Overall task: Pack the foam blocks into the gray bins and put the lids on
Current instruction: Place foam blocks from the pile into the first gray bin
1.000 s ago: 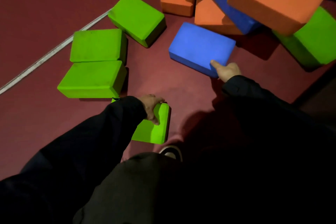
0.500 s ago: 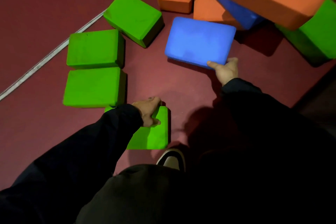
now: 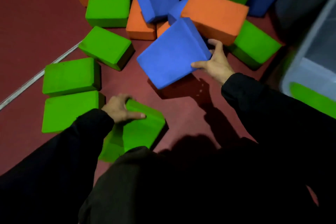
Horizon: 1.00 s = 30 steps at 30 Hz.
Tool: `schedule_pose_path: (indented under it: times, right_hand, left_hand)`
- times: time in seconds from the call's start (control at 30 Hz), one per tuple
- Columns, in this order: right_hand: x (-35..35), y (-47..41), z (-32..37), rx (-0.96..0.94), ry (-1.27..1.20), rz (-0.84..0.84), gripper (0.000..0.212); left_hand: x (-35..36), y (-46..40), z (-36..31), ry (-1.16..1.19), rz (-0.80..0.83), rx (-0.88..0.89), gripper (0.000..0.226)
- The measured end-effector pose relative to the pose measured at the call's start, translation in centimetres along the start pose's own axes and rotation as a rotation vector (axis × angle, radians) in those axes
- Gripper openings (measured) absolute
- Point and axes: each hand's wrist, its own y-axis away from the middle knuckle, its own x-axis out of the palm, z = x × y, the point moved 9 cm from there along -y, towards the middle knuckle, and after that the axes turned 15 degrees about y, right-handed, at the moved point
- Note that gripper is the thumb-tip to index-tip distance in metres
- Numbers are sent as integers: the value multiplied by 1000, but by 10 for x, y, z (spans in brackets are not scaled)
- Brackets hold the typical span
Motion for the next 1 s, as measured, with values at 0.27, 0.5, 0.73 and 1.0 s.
schedule_pose_path:
  times: [0.27, 0.5, 0.73, 1.0]
  right_hand:
    - [-171, 63, 48, -201, 180, -248, 97]
    - [-348, 168, 24, -194, 203, -609, 110]
    - [-464, 270, -74, 62, 263, -825, 82]
    - [-492, 308, -169, 294, 257, -894, 73]
  left_hand:
    - [-90, 28, -179, 159, -415, 435, 107]
    - [-75, 63, -342, 124, -437, 750, 101]
    - [11, 77, -474, 101, -361, 994, 89]
    - [116, 49, -544, 55, -225, 987, 97]
